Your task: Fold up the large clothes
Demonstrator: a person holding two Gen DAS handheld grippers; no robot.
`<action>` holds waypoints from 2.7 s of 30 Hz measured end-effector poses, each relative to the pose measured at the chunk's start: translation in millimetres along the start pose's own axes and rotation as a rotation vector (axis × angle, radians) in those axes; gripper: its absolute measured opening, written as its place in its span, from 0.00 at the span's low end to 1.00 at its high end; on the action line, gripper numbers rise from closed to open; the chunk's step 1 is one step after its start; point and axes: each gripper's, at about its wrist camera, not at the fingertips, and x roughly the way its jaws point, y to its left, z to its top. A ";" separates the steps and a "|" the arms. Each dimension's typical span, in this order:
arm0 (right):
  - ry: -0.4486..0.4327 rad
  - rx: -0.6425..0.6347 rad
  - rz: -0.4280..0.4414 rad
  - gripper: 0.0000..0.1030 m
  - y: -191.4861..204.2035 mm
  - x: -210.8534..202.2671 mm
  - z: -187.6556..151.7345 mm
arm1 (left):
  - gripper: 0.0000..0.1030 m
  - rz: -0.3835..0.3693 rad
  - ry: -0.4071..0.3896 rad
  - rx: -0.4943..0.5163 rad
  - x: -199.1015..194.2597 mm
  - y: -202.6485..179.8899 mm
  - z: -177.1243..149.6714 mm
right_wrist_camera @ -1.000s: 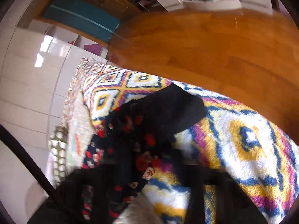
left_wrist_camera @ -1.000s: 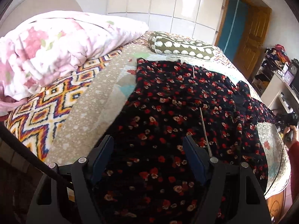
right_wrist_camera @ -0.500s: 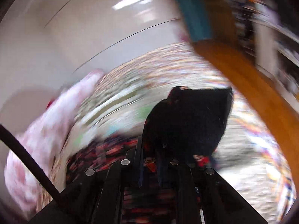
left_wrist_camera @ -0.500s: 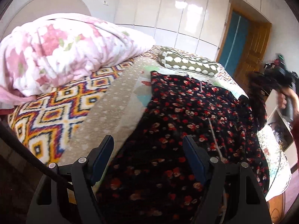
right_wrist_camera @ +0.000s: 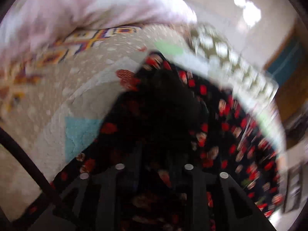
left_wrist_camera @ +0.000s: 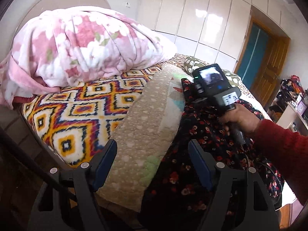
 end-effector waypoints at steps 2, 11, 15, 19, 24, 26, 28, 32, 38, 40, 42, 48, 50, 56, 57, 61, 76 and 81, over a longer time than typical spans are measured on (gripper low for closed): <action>-0.035 -0.108 -0.078 0.28 25.6 -4.9 4.8 | 0.73 -0.005 0.003 -0.004 4.7 -0.4 0.6; -0.074 0.079 0.301 0.54 -19.2 -84.9 -17.9 | 0.73 -0.007 0.036 0.018 10.4 -7.4 3.4; -0.072 0.215 0.335 0.66 -95.2 -128.7 -90.2 | 0.73 -0.060 0.093 0.005 27.3 -2.6 12.4; -0.020 0.416 0.326 0.73 -178.1 -144.9 -181.7 | 0.73 -0.136 0.163 -0.010 60.9 1.7 22.4; 0.069 0.747 0.257 0.74 -262.4 -142.3 -311.5 | 0.73 -0.290 0.298 -0.039 107.6 -3.9 23.5; 0.084 0.856 0.318 0.74 -275.3 -137.0 -351.5 | 0.73 -0.366 0.354 -0.041 125.9 -12.0 15.9; 0.093 0.950 0.407 0.74 -276.6 -129.2 -385.7 | 0.71 -0.378 0.403 -0.039 139.0 -18.8 5.2; 0.016 1.093 0.565 0.73 -263.5 -122.0 -429.1 | 0.49 -0.358 0.409 0.001 138.8 -30.2 -13.0; -0.057 1.100 0.794 0.71 -228.2 -131.3 -444.8 | 0.44 -0.433 0.408 -0.094 117.0 -8.4 -19.5; -0.063 1.063 0.804 0.71 -217.6 -139.5 -444.7 | 0.44 -0.442 0.404 -0.099 107.6 -2.2 -22.6; -0.060 1.063 0.857 0.67 -207.2 -142.4 -448.6 | 0.44 -0.449 0.399 -0.096 99.4 1.5 -27.9; -0.056 1.055 0.853 0.56 -184.2 -149.0 -460.1 | 0.44 -0.445 0.377 -0.062 80.8 4.1 -46.1; -0.057 1.049 0.854 0.55 -181.0 -152.6 -461.7 | 0.44 -0.436 0.365 -0.047 75.1 4.3 -51.7; -0.016 0.965 0.838 0.53 -163.2 -156.2 -457.1 | 0.45 -0.408 0.347 0.000 71.2 3.4 -59.6; -0.007 0.955 0.826 0.53 -158.9 -156.2 -456.0 | 0.45 -0.403 0.344 -0.001 71.2 2.4 -60.2; 0.011 0.927 0.793 0.51 -147.6 -157.4 -452.3 | 0.40 -0.361 0.345 0.037 68.5 -6.1 -62.5; -0.126 0.812 0.740 0.04 -153.2 -253.8 -460.1 | 0.08 -0.450 0.264 -0.064 -37.1 4.8 -53.5; -0.095 0.812 0.758 0.04 -147.0 -258.4 -477.3 | 0.08 -0.418 0.293 -0.065 -32.8 5.3 -71.4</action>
